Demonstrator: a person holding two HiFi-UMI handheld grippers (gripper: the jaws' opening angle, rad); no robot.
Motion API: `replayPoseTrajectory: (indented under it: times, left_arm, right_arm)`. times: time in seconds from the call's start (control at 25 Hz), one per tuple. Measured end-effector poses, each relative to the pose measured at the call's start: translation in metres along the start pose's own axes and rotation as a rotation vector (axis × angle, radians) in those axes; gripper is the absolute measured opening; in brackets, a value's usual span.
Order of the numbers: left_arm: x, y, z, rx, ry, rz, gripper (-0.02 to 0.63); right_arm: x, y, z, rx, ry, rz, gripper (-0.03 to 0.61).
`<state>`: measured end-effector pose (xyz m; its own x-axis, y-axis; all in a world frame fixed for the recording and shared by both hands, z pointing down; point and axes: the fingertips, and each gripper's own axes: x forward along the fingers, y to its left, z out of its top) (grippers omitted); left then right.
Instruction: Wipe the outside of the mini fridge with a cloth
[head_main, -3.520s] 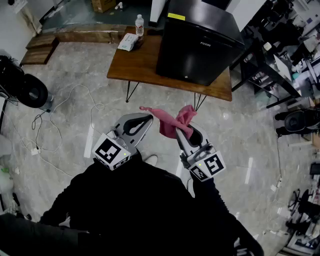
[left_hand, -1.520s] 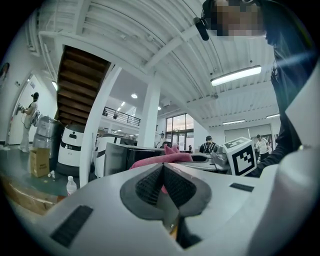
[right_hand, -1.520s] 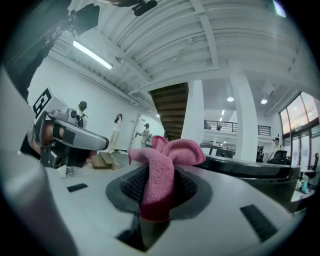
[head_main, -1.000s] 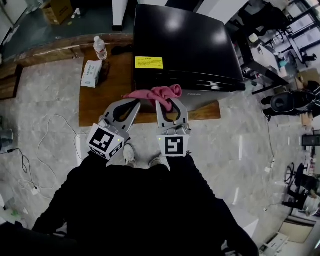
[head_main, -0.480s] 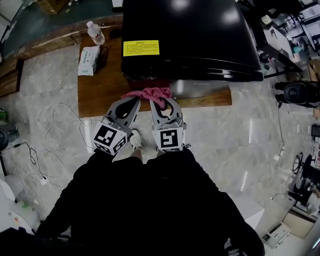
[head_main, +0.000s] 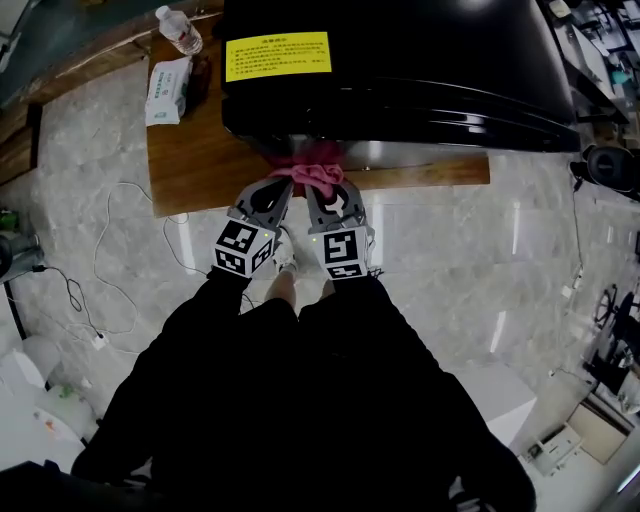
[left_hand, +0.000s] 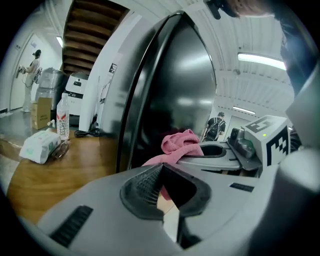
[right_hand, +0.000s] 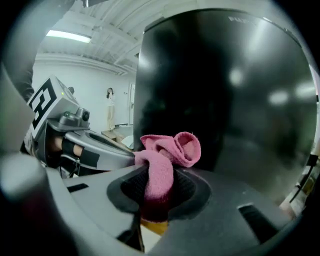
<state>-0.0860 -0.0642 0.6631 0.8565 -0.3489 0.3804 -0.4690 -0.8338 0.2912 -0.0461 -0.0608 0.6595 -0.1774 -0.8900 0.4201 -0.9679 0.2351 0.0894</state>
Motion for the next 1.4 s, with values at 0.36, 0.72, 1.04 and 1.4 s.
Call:
replayPoseTrajectory:
  times: [0.36,0.72,1.04,1.4]
  left_arm:
    - [0.025,0.029,-0.074,-0.078,0.146,0.025,0.006]
    - [0.024,0.041,-0.095,-0.147,0.173,0.068,0.006]
    - [-0.029,-0.069,0.012,0.085,0.041,-0.098,0.006]
    - [-0.037,-0.192,0.165,0.103,-0.241,-0.175,0.006]
  right_arm:
    - [0.043,0.011,-0.080,0.152,0.159,0.041,0.094]
    - [0.053,0.019,-0.115,0.185,0.268,0.098,0.097]
    - [-0.096,-0.025,-0.011,0.188,0.022,0.026,0.103]
    - [-0.236,-0.126,0.102,0.168,-0.262,-0.103,0.103]
